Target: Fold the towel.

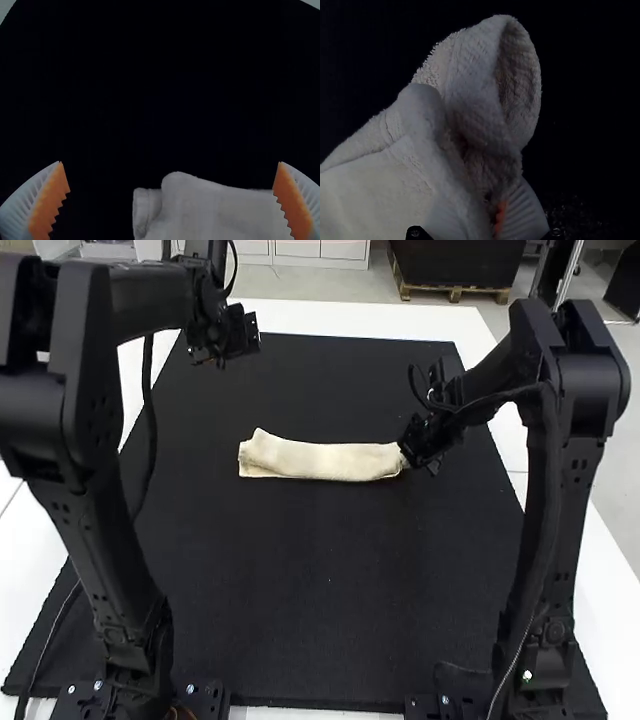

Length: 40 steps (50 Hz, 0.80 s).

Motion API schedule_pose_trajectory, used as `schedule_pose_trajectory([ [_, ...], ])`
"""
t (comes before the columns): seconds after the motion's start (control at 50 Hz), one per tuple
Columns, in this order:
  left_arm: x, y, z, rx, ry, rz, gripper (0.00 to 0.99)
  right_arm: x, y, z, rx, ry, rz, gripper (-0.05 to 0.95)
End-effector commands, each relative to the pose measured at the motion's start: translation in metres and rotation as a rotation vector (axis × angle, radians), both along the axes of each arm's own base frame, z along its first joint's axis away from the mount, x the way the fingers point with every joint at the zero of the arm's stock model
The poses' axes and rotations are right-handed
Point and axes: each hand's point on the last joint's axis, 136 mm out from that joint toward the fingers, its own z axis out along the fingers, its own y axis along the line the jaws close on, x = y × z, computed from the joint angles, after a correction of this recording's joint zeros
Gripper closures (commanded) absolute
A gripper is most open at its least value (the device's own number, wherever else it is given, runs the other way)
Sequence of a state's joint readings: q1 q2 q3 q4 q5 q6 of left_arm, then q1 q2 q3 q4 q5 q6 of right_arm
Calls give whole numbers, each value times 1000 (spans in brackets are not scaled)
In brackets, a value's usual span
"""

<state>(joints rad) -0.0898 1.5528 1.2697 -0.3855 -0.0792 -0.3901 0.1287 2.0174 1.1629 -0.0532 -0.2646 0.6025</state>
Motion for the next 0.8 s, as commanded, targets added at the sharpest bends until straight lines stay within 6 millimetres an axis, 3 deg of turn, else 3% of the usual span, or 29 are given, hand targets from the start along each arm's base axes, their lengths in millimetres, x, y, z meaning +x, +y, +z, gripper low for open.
schedule_pose_trajectory([
  [0.0,-10,4,25,5,-67,8,36,11,-9,31,-11,-75,-28,908],
  [0.12,-19,10,36,12,-108,28,38,10,-9,37,-10,-83,-27,908],
  [0.38,-36,31,36,11,-124,68,38,10,2,47,-7,-106,1,908],
  [0.78,-43,31,38,22,-134,52,39,12,36,68,18,-144,73,908],
])
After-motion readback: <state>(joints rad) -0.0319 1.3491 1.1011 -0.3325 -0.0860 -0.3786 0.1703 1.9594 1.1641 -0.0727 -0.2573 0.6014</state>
